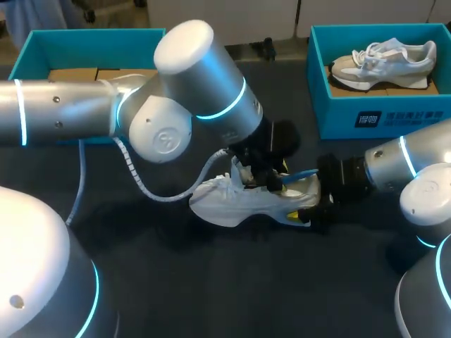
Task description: Take the shoe out of the shoebox, open the shoe tongue, remove and reinsert the insole, then place the shoe into the shoebox
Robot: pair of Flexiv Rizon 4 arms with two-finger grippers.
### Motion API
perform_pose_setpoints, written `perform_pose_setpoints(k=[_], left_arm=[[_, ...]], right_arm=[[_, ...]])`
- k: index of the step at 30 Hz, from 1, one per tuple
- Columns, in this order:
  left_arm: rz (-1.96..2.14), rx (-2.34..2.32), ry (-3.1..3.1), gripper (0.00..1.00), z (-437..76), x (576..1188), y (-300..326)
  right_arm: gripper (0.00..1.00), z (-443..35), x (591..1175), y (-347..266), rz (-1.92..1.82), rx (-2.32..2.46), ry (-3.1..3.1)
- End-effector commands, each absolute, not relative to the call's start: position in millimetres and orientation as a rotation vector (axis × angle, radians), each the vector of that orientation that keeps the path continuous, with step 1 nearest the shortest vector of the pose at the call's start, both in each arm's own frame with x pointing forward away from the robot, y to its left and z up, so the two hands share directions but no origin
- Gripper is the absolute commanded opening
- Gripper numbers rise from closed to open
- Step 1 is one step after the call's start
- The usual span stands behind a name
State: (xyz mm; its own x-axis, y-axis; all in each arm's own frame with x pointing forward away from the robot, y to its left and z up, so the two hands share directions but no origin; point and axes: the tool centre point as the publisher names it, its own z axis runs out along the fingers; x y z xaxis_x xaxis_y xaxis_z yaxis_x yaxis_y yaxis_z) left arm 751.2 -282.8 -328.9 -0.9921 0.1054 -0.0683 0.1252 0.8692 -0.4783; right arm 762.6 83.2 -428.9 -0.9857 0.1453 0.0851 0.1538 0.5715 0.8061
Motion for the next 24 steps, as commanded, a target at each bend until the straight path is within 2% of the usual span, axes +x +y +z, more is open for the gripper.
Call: perform_pose_setpoints(k=[1,6,9,10,11,17,24], left_arm=[[-0.793,0.173,2.987,0.51,-339.1,752.3,-285.3],[-0.811,0.164,2.974,0.49,-346.1,755.5,-291.8],[-0.818,0.155,2.981,0.37,-348.8,755.9,-293.7],[-0.818,0.155,2.981,0.15,-349.5,755.8,-294.2],[-0.818,0.153,2.982,0.00,-350.3,755.8,-294.6],[-0.820,0.154,2.985,0.00,-348.6,754.6,-291.8],[-0.867,0.187,2.960,0.00,-318.9,749.9,-286.8]], right_arm=[[0.00,-431.7,762.8,85.3,-1.417,-0.268,-2.781],[0.00,-431.7,762.8,85.3,-1.417,-0.268,-2.781],[0.00,-431.7,762.8,85.3,-1.417,-0.268,-2.781],[0.00,-431.7,762.8,85.3,-1.417,-0.268,-2.781],[0.00,-431.7,762.8,85.3,-1.417,-0.268,-2.781],[0.00,-431.7,762.8,85.3,-1.417,-0.268,-2.781],[0.00,-431.7,762.8,85.3,-1.417,-0.268,-2.781]])
